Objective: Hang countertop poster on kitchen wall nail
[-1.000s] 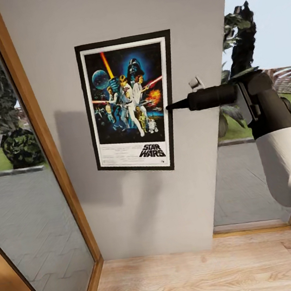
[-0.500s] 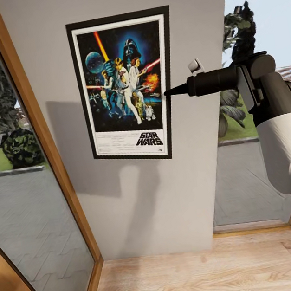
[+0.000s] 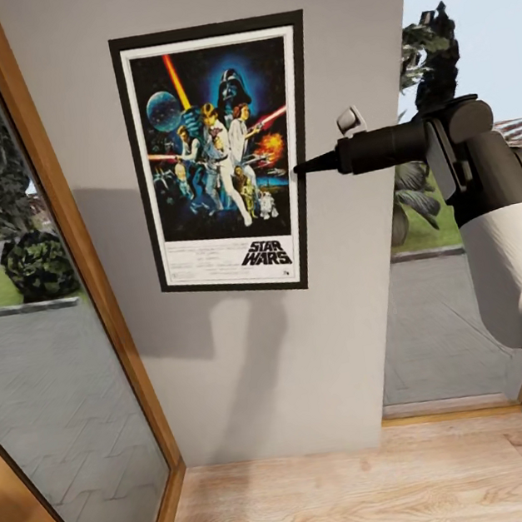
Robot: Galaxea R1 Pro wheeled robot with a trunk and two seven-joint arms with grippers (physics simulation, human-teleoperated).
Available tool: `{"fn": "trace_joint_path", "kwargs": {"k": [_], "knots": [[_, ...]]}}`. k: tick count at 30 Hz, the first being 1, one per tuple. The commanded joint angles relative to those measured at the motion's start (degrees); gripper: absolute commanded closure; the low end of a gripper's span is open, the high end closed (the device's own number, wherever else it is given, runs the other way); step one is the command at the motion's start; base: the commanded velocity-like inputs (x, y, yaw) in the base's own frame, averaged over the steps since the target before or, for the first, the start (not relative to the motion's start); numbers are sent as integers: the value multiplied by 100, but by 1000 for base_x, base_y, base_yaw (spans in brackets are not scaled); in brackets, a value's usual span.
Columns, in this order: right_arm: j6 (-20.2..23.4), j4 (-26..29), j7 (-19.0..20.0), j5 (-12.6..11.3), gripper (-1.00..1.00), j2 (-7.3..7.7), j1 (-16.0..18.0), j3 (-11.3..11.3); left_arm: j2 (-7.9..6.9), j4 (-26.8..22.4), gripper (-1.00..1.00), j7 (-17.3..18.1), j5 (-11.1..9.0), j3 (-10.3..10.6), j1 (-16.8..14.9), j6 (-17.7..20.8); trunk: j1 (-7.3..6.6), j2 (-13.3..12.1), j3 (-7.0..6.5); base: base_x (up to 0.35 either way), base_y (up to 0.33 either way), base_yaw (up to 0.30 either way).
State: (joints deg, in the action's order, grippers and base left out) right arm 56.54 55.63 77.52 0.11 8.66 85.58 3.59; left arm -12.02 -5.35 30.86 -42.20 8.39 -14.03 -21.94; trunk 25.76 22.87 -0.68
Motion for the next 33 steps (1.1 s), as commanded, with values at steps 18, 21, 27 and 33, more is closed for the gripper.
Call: {"fn": "trace_joint_path", "kwargs": {"k": [18,21,27,33], "knots": [[59,-17,53,-20,100,4,3,2,-58,8,-100,17,-51,47,-3,-21,2,4,3,0,0,0],[59,-17,53,-20,100,4,3,1,-62,8,-100,17,-51,45,-3,-21,2,4,3,0,0,0],[59,-17,53,-20,100,4,3,8,-64,8,-100,17,-51,41,-3,-21,2,4,3,0,0,0],[59,-9,53,-20,100,4,3,10,-64,8,-100,17,-51,40,-1,-21,2,4,3,24,0,0]]}}
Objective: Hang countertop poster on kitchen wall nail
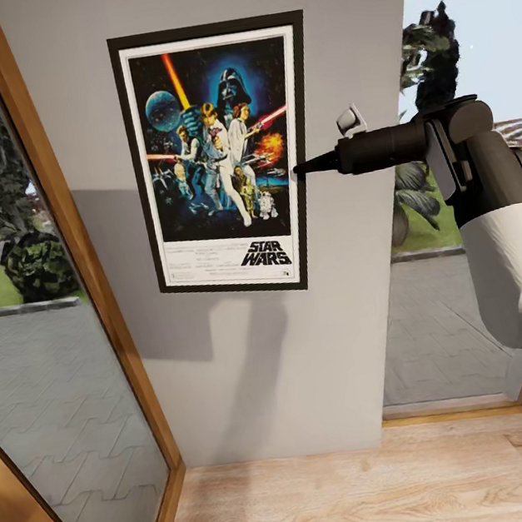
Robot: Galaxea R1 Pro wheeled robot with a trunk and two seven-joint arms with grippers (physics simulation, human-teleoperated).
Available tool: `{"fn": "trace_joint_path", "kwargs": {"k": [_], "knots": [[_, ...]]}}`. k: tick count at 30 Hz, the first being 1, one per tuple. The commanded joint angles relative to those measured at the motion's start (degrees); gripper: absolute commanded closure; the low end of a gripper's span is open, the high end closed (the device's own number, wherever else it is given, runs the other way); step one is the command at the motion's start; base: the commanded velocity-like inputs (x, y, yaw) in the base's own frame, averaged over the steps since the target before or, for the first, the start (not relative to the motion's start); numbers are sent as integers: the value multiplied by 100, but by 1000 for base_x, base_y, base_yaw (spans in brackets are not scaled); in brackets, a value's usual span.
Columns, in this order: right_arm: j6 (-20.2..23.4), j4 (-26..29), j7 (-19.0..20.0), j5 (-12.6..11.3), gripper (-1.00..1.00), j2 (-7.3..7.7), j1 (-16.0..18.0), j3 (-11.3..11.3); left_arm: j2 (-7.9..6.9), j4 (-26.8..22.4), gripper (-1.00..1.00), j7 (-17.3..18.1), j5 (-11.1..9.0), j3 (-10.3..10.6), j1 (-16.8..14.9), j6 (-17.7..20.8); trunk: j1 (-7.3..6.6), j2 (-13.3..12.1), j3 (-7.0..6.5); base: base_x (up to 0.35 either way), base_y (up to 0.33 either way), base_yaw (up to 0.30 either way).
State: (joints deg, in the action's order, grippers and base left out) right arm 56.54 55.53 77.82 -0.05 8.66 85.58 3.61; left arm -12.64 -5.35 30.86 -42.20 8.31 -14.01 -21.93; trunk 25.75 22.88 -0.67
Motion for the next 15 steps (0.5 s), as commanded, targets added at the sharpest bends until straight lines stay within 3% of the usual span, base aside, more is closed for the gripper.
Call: {"fn": "trace_joint_path", "kwargs": {"k": [1,15], "knots": [[59,1,21,-4,100,4,3,8,-2,8,-100,17,-53,48,-4,-22,3,4,3,158,0,0],[59,9,21,-4,100,4,3,8,-10,8,-100,17,-54,48,-4,-22,3,4,3,300,0,0]]}}
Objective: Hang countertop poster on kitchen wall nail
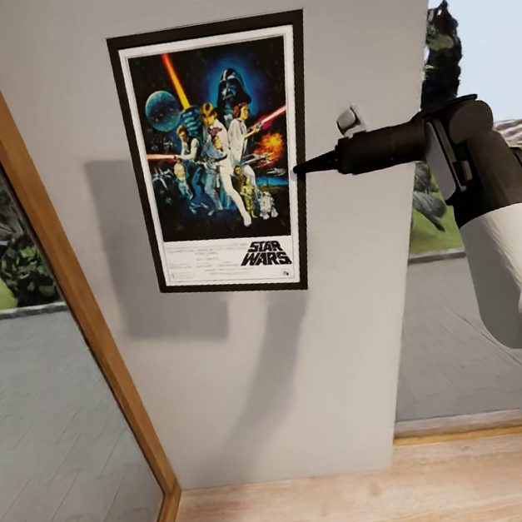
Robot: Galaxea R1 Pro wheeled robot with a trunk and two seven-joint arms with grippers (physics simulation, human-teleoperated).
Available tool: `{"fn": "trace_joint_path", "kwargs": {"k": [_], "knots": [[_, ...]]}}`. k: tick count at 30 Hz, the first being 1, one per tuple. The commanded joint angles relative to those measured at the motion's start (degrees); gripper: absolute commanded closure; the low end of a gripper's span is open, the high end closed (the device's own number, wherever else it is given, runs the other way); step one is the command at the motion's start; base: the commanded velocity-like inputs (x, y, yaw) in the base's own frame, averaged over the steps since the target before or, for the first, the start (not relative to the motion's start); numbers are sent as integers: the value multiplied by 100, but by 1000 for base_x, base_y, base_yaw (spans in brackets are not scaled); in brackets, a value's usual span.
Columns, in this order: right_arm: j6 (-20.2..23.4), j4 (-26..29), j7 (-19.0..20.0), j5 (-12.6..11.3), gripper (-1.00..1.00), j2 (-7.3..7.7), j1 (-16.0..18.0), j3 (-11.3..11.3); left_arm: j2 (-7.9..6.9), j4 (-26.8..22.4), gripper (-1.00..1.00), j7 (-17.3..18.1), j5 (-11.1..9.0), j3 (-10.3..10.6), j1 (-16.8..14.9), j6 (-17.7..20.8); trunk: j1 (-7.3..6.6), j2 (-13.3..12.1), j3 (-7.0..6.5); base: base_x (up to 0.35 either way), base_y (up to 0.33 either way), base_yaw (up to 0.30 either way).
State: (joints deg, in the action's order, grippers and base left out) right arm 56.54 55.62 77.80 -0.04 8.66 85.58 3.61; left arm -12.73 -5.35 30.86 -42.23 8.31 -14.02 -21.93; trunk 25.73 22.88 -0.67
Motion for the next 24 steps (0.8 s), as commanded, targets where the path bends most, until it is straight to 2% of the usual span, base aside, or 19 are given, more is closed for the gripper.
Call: {"fn": "trace_joint_path", "kwargs": {"k": [1,18,24], "knots": [[59,1,23,-5,100,4,3,8,-2,8,-100,17,-51,48,-4,-22,5,4,2,335,0,0],[59,26,25,-5,100,4,3,8,-2,8,-100,17,-54,48,-5,-22,5,4,2,336,0,0],[59,37,25,-11,100,4,3,8,-10,8,-100,17,-57,48,-3,-22,5,4,2,42,0,0]]}}
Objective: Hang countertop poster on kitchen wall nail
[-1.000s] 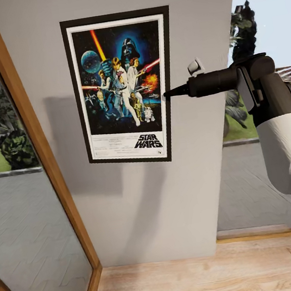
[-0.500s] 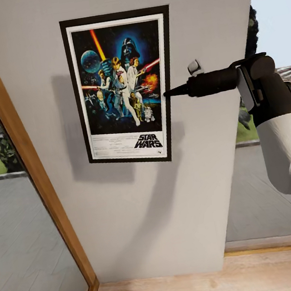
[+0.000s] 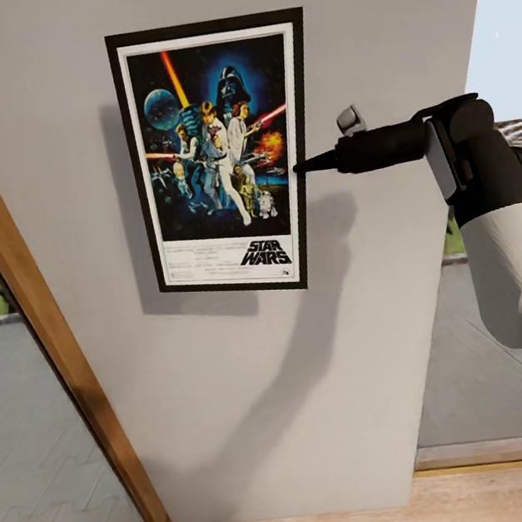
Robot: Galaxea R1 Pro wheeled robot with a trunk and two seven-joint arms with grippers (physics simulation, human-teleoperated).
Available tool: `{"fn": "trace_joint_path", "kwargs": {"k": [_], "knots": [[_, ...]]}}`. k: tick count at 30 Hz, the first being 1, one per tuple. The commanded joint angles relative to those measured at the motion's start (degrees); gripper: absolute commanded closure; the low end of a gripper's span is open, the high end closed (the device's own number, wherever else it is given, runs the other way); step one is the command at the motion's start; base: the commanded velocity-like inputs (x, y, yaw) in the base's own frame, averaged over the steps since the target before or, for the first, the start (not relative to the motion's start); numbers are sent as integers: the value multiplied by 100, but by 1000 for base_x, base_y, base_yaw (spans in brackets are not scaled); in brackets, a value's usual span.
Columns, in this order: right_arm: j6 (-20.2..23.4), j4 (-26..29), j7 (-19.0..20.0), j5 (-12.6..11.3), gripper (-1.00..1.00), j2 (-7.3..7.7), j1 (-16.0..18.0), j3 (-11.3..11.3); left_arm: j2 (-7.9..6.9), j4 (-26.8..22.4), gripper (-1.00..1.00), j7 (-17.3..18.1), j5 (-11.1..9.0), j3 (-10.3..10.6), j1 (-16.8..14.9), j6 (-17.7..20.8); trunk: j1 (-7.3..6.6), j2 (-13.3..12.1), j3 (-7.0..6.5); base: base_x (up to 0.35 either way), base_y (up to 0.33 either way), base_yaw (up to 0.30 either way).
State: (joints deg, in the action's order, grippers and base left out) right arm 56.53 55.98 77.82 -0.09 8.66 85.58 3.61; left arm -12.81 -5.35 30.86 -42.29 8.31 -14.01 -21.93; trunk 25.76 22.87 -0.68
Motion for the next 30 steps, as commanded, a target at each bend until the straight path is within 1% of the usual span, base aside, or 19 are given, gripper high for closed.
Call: {"fn": "trace_joint_path", "kwargs": {"k": [1,8,15,18,22,26,30], "knots": [[59,0,22,-7,100,4,3,8,-2,8,-100,17,-51,48,-4,-22,2,4,3,8,0,0],[59,6,22,-7,100,4,3,8,-2,8,-100,17,-51,48,-3,-22,2,4,3,41,0,0],[59,9,22,-7,100,4,3,8,-2,8,-100,17,-51,48,-4,-22,2,4,3,272,0,0],[59,9,22,-7,100,4,3,4,-2,8,-100,17,-51,48,-3,-20,2,4,3,153,0,0],[59,9,22,-8,100,4,3,0,-5,8,-100,17,-51,48,-1,-19,2,4,3,49,0,0],[59,9,22,-8,100,4,3,4,-52,8,-100,17,-51,48,-4,-16,2,4,3,16,0,0],[59,14,22,-8,100,4,3,7,-69,8,-100,17,-51,48,-5,-21,2,4,3,3,0,0]]}}
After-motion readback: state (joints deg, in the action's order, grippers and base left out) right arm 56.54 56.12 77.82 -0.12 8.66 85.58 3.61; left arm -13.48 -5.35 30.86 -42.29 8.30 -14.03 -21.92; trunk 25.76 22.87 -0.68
